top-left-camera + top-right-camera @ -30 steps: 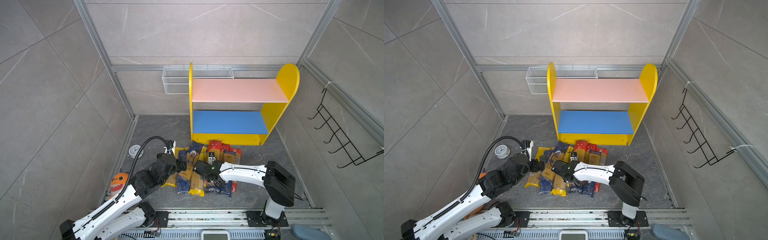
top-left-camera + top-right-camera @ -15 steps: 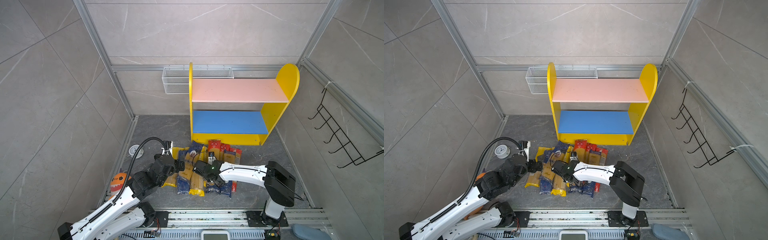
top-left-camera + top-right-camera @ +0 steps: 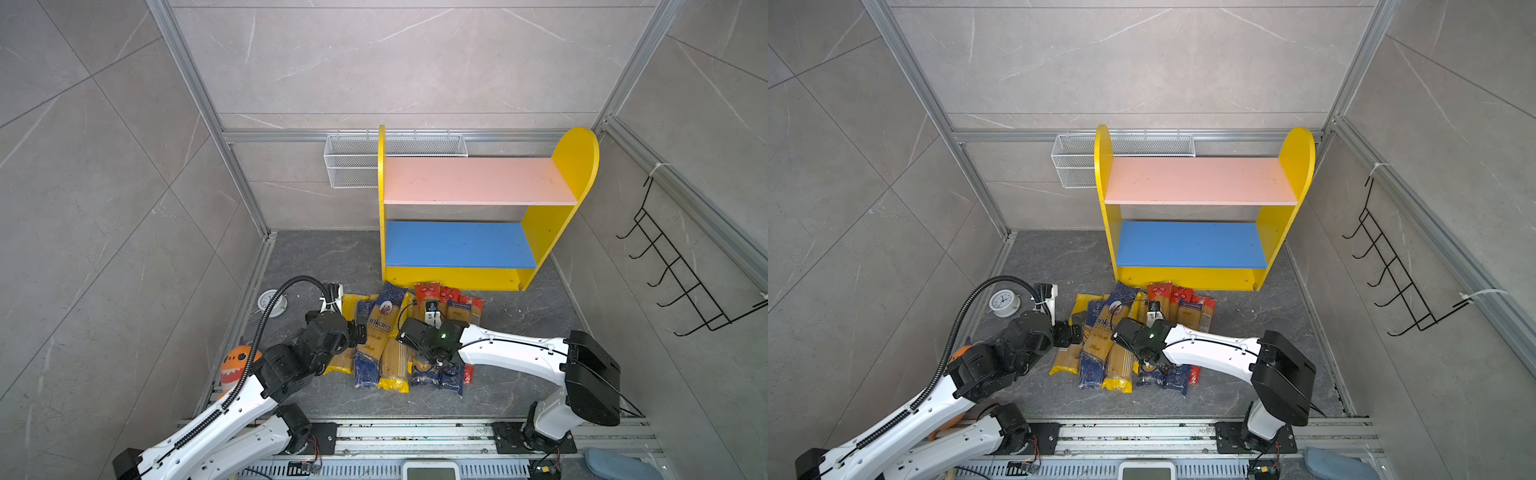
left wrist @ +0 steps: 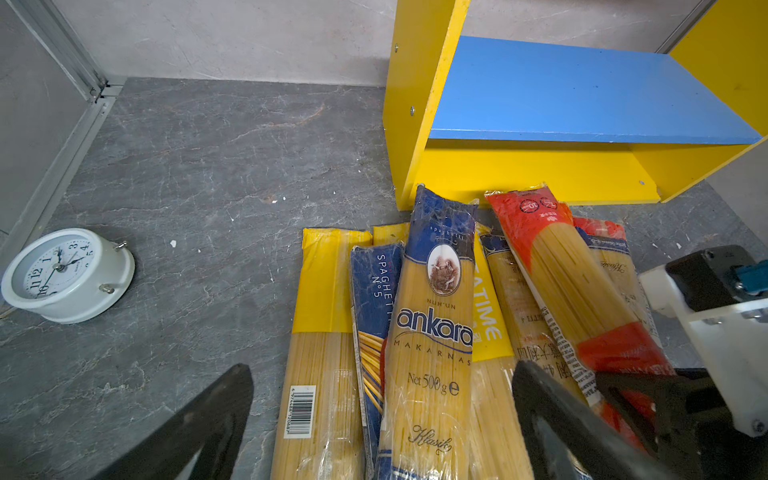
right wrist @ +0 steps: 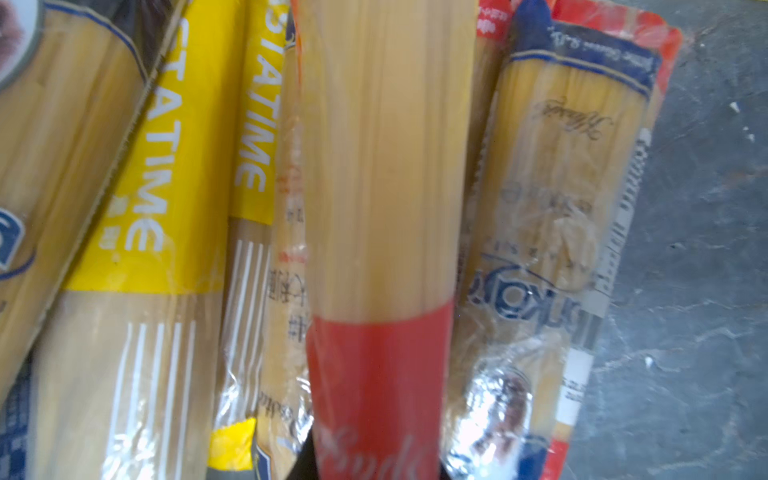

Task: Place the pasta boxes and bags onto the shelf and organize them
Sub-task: 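Grasp the red-wrapped spaghetti packet with the right gripper and lift it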

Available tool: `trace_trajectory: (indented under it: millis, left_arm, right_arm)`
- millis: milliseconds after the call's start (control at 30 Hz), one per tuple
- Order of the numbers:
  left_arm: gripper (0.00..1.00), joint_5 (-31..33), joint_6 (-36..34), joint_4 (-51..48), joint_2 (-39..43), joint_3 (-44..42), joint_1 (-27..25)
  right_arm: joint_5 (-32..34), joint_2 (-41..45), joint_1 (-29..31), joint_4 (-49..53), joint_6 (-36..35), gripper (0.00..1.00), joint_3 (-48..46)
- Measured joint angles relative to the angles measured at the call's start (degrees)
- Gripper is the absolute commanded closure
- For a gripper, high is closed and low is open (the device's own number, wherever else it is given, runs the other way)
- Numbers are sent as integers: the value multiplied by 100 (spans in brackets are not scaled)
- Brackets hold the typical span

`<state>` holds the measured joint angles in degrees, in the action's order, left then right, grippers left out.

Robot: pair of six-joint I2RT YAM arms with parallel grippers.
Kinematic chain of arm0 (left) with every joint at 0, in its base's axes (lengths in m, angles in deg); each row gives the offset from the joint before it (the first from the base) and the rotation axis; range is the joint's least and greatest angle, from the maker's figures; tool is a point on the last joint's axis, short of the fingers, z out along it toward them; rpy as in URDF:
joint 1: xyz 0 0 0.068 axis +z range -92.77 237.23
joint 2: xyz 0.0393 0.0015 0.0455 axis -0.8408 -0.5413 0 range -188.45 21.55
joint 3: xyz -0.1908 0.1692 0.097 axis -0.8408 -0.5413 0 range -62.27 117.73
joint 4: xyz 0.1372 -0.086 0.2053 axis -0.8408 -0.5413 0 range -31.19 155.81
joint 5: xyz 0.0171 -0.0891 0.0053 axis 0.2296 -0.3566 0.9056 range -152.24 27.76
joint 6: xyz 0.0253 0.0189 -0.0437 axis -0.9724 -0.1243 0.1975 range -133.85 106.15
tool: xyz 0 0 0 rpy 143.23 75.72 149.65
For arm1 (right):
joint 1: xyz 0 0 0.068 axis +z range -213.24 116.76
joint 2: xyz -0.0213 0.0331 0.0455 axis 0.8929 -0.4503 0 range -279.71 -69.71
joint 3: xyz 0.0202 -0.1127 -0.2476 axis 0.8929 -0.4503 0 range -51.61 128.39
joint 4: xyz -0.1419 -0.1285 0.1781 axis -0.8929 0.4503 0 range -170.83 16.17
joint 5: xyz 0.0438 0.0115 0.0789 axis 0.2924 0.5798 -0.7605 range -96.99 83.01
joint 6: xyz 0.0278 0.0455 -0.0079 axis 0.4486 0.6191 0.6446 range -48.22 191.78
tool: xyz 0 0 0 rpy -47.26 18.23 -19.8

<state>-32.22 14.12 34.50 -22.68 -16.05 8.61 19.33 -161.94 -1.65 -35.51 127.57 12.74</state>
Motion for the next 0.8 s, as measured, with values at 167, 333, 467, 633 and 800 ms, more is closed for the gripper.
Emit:
trace_trajectory:
  millis: [167, 333, 467, 633, 800]
  left_arm:
    - [0, -9, 57, -37, -48, 2, 0]
    - [0, -20, 79, -37, -92, 9, 0]
    - [0, -31, 81, -39, -153, 79, 0]
    - [0, -26, 81, -42, -262, 262, 0]
    - [0, -15, 76, -44, -337, 446, 0]
  right_arm:
    - [-162, 402, 0, 273, -142, 100, -76]
    - [-247, 1029, 0, 514, -313, 100, -83]
    - [-306, 1519, 0, 715, -476, 100, -72]
    - [-463, 2004, 0, 1075, -664, 100, 76]
    - [-584, 2391, 0, 1408, -925, 100, 411]
